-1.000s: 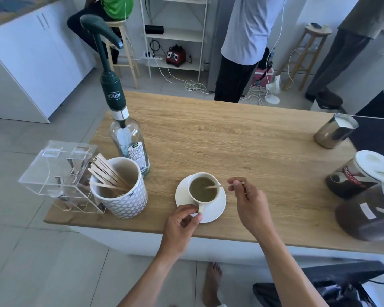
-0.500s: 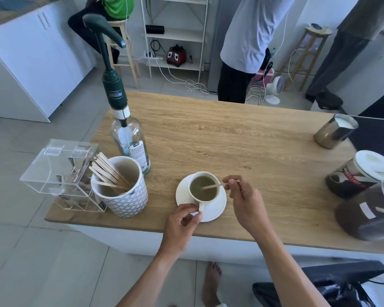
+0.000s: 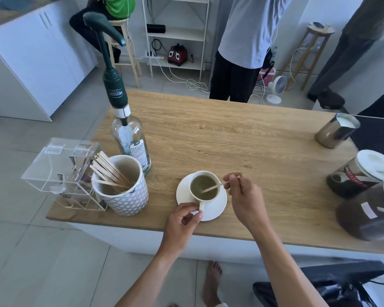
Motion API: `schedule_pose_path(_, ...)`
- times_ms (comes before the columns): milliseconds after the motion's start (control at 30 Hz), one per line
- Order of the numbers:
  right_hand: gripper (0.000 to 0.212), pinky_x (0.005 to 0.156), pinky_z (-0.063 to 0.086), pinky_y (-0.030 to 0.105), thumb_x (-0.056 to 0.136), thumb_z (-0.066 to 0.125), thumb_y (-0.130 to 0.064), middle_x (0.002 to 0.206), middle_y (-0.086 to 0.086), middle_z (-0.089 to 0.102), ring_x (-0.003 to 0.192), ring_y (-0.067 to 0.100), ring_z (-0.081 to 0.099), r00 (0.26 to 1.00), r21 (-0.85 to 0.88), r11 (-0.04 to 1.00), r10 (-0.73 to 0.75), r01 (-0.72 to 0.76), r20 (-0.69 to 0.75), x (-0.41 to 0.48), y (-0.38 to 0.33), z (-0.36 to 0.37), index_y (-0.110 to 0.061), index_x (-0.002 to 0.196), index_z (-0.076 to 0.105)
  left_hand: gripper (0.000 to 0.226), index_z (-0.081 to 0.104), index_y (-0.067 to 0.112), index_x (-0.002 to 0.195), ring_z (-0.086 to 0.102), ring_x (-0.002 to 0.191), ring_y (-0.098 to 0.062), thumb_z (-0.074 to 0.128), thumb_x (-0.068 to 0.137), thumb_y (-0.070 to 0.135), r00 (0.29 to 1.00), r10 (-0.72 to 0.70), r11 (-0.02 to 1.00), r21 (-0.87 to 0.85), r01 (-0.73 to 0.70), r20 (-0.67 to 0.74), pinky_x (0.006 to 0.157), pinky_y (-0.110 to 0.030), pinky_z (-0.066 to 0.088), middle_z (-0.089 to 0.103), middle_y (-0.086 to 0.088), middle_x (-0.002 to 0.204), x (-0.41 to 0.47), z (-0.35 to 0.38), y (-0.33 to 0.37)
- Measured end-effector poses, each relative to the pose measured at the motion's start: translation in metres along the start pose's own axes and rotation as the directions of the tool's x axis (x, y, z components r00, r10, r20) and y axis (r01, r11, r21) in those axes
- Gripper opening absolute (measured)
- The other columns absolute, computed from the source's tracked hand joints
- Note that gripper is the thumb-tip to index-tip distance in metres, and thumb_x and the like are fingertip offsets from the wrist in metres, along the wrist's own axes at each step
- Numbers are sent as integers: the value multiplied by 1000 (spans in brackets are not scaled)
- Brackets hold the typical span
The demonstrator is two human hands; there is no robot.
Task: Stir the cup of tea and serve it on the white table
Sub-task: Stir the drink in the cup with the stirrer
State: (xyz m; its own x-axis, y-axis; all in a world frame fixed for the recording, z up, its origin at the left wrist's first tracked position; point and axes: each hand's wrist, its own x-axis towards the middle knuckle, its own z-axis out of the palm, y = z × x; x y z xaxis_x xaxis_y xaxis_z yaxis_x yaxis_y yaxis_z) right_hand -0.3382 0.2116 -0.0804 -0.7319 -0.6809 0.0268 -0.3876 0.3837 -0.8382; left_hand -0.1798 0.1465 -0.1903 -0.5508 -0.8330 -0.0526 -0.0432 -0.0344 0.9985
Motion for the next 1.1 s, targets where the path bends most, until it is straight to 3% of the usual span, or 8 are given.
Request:
schedule_pose_path(167,23,59,38,5,102,42,-21,75,-14,64,69,-4,59,999,-6,1000,-21,21,-26,0,0,0,-21,93,64,10,76,21,93,60,69,-11,71,85,24,1000,28,999,16,-28,4,62,-19,46,72,7,99,0,0,1)
schedule_pose_path(333,23,60,38,4,102,43,-21,74,-16,63,68,-6,59,999,-10,999,-31,30,-45,2,-1,-2,-23,93,64,9,76,21,94,61,71,-10,72,88,15,1000,25,1000,17,-25,10,66,-18,48,72,6,101,0,0,-1)
schedule_pose_path(467,24,65,42,10,101,43,-21,76,-13,65,74,5,62,998,-46,998,-41,42,38,0,0,-2,-23,93,66,9,76,23,94,60,69,-11,72,87,19,1000,20,1000,13,-20,9,64,-18,47,72,4,100,0,0,-2)
schedule_pose_path(567,23,60,38,5,101,43,-21,74,-13,63,72,3,60,999,-44,998,-37,36,-35,2,1,-5,-23,91,64,8,76,21,92,60,69,-11,72,86,19,1000,27,1000,6,-27,8,65,-19,48,72,7,100,-1,0,0)
schedule_pose_path(733,24,67,46,15,101,45,-23,76,-12,67,75,4,63,993,-25,997,-70,72,99,-1,-2,-3,-23,93,68,12,76,21,93,59,66,-9,71,84,27,999,36,999,-1,-36,5,64,-20,48,71,8,98,0,1,-1)
schedule_pose_path(833,24,61,39,7,101,44,-22,72,-14,63,72,-4,60,995,-59,994,-94,95,21,2,-1,-10,-25,88,64,20,75,19,93,60,67,-9,70,82,35,999,53,998,15,-53,-4,65,-20,48,71,9,98,-1,1,0)
schedule_pose_path(1000,21,65,43,8,100,49,-19,79,-17,66,75,1,64,976,-62,979,-184,192,116,-1,-4,-6,-23,95,69,10,75,20,93,61,68,-8,71,85,23,999,46,999,25,-46,-7,65,-18,48,71,11,98,-1,0,-2)
schedule_pose_path(1100,22,63,40,8,100,47,-19,74,-16,63,72,-1,60,980,-102,977,-181,189,80,4,0,-12,-25,89,66,7,75,19,94,61,70,-6,73,88,16,999,47,999,26,-47,4,65,-18,48,70,12,98,-1,0,-1)
